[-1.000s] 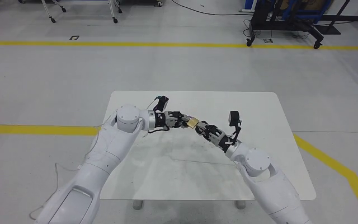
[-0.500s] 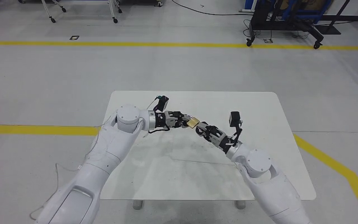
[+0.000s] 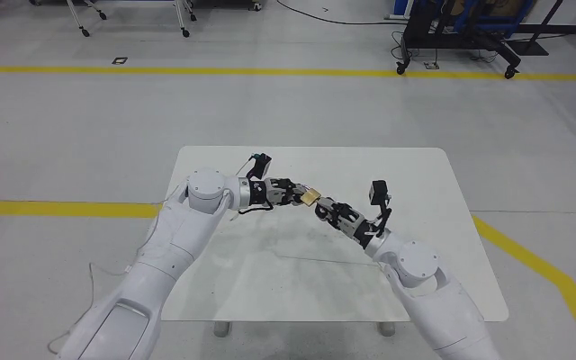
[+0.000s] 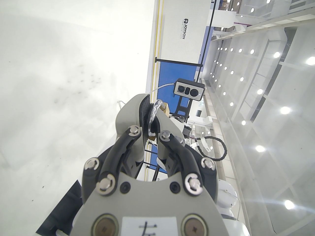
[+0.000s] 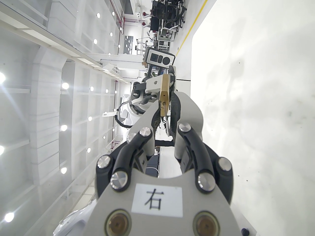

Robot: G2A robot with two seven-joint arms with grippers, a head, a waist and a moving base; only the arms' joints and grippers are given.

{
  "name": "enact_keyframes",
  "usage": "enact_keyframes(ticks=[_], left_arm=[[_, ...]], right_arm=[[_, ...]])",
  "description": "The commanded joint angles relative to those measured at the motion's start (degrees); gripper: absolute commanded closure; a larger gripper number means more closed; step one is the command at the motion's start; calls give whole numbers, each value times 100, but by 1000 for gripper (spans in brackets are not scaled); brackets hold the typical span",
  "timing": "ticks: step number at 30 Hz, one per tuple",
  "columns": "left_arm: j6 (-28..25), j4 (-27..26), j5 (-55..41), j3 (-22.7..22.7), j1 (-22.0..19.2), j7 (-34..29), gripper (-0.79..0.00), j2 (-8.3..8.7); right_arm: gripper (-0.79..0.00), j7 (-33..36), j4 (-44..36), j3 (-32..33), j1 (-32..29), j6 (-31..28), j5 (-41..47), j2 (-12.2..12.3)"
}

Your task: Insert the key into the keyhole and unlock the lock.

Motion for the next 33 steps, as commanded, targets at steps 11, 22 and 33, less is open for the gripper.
enact_keyframes(ticks=[11, 22, 33], left_arm=[[24, -11, 19, -29, 4, 27, 0, 10], [27, -24, 30, -49, 13, 59, 0, 17], [28, -40, 75, -9, 16, 85, 0, 7]], right_arm=[[-212, 96, -149, 99, -189, -23, -28, 26], [-139, 170, -241, 207, -366, -27, -116, 58], [0, 194, -230, 209, -329, 15, -195, 64]])
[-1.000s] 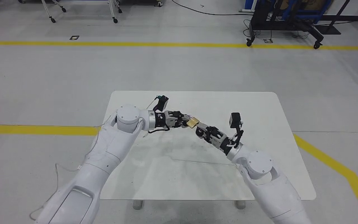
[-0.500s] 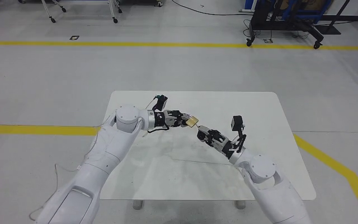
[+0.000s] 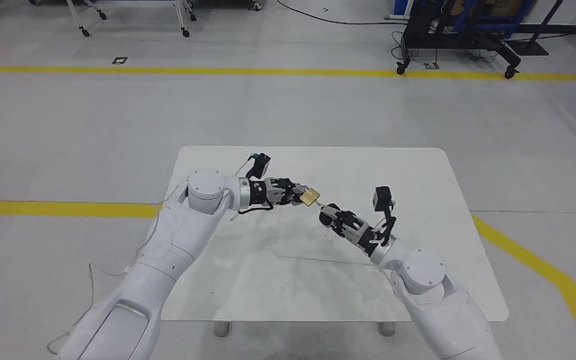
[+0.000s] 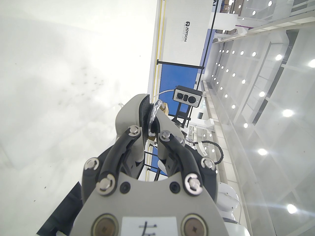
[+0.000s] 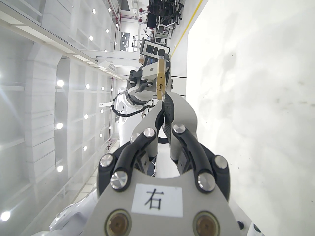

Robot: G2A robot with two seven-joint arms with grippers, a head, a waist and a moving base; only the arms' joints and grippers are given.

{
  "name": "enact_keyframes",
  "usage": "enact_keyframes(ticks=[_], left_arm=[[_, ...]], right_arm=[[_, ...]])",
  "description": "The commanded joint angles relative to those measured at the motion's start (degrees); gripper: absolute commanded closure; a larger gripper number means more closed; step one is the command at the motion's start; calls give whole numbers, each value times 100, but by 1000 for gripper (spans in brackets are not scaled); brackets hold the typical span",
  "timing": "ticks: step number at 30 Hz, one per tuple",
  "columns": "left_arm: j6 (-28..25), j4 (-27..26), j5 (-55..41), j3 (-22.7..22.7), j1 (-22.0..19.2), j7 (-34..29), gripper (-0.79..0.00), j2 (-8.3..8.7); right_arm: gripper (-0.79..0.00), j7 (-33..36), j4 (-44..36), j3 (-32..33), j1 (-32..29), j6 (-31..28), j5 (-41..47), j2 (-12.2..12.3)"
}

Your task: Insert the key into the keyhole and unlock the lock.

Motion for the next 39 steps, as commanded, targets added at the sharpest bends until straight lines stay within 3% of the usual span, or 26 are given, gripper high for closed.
enact_keyframes(ticks=[1, 21, 22, 23, 25, 36, 39], left_arm=[[-11, 4, -2, -3, 1, 4, 0, 0], [-120, -4, -20, 2, -2, -71, 0, -5], [-121, -6, -21, -1, -1, -66, 0, -5], [-123, -9, -23, -4, 2, -60, 0, -4], [-127, -16, -37, -14, 6, -60, 0, -3], [-177, -109, 14, -129, 67, 239, 0, 26], [-290, -194, 64, -175, 104, 421, 0, 35]], right_arm=[[0, -5, 12, -8, 16, 18, -10, -1], [0, -42, 233, -162, 377, 174, 226, -55], [-166, -40, 241, -161, 381, 169, 229, -55], [-271, -34, 247, -158, 383, 172, 242, -56], [-785, -10, 243, -146, 385, 164, 262, -55], [-785, -10, 243, -146, 385, 164, 262, -55], [-785, 169, 267, -45, 313, 149, 987, -72]])
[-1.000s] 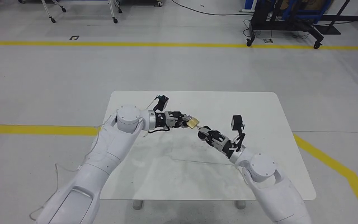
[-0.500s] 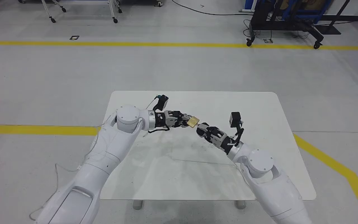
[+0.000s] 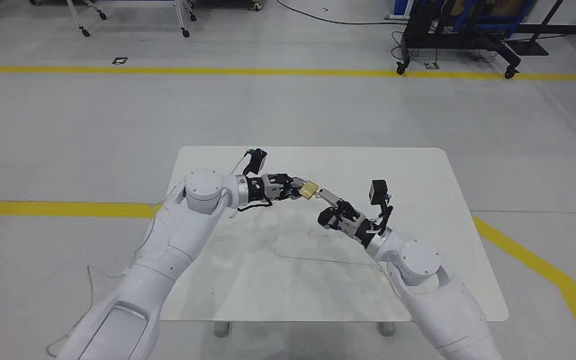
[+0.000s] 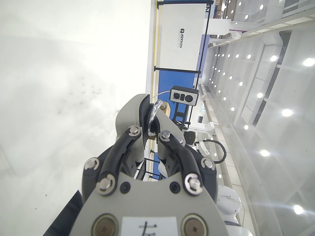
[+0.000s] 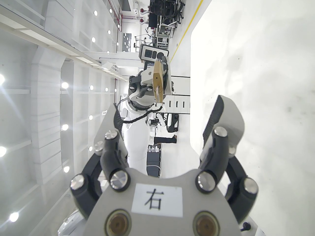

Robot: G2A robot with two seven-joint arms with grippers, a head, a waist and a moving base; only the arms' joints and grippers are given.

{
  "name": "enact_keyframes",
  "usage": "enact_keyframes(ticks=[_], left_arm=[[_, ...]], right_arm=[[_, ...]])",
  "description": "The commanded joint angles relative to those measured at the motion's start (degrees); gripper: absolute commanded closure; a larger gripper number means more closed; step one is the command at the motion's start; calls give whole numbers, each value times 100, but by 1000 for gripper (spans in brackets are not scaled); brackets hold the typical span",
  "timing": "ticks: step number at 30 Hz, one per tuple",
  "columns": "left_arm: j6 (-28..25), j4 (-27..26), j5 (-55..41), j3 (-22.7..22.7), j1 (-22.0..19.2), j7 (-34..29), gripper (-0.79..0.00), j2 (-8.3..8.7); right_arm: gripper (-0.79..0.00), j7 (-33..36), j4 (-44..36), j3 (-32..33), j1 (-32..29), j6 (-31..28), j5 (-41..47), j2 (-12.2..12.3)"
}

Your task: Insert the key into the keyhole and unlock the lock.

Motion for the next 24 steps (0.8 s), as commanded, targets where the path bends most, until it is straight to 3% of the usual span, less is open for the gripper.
enact_keyframes(ticks=[1, 2, 3, 4, 7, 11, 19, 24], left_arm=[[-110, -76, 6, -34, 36, 122, 0, 4], [-166, -113, 32, -49, 55, 188, 0, 8], [-232, -163, 58, -59, 77, 248, 0, 11], [-321, -225, 52, -72, 112, 296, 0, 11], [-549, -419, 181, -72, 217, 480, 0, 19], [-725, -581, 134, -119, 339, 568, 0, 25], [-723, -629, 150, -83, 368, 472, 0, 19], [-697, -618, 170, -97, 364, 430, 0, 24]], right_arm=[[-785, 274, 73, 117, -12, 16, 791, -5], [-773, 392, 150, 197, -2, -13, 1079, -7], [-628, 521, 233, 243, 10, -8, 1332, -10], [-434, 647, 314, 276, 36, 1, 1520, -11], [-363, 884, 507, 329, 117, 50, 1833, -13], [-209, 1146, 666, 374, 200, 164, 2113, -11], [-108, 1180, 840, 283, 352, 238, 2127, -23], [-117, 1124, 830, 248, 403, 245, 2090, -28]])
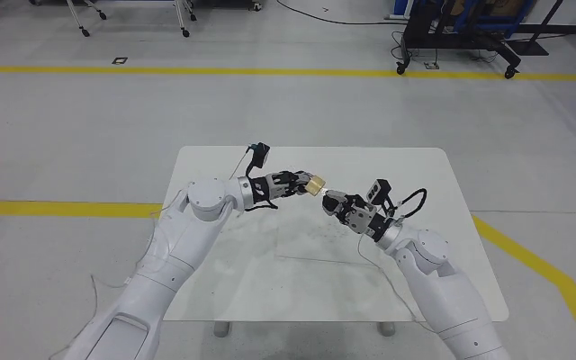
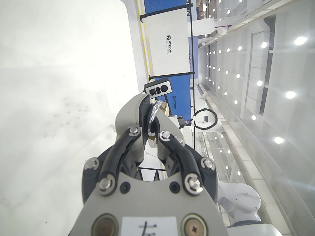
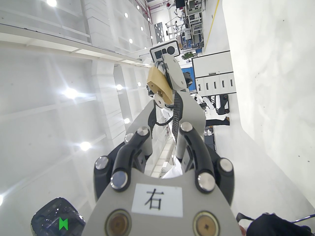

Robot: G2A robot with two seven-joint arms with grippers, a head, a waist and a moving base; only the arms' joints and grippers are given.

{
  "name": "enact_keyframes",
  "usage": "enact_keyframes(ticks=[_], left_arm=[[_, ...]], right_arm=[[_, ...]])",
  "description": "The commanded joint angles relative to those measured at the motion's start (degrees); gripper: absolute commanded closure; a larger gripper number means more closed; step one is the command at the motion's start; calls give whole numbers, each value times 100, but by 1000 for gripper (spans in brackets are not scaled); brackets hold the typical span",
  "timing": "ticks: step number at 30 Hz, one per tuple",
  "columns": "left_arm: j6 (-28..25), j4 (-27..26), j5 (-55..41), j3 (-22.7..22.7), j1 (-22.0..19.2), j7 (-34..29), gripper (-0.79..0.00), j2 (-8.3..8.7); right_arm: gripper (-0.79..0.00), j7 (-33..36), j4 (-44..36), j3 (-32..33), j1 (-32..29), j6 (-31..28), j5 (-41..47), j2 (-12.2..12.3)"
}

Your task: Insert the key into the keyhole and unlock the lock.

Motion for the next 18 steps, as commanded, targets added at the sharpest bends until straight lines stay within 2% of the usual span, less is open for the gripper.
enact_keyframes(ticks=[1, 4, 9, 11, 18], left_arm=[[16, 2, 3, -5, 0, -21, 0, 2], [30, -8, 35, 1, 5, -56, 0, 6], [28, -44, 78, -2, 20, -94, 0, 13], [9, -55, 104, 3, 18, -156, 0, 17], [-99, -69, 278, 87, -38, -342, 0, 18]], right_arm=[[-111, -49, -25, 1, -3, -16, -39, 1], [-105, -104, -89, 10, -45, -21, -66, 4], [-49, -148, -156, 34, -104, 39, -52, 11], [0, -111, -158, 35, -104, 84, -15, 13], [0, 83, -105, 113, -142, 470, 286, 33]])
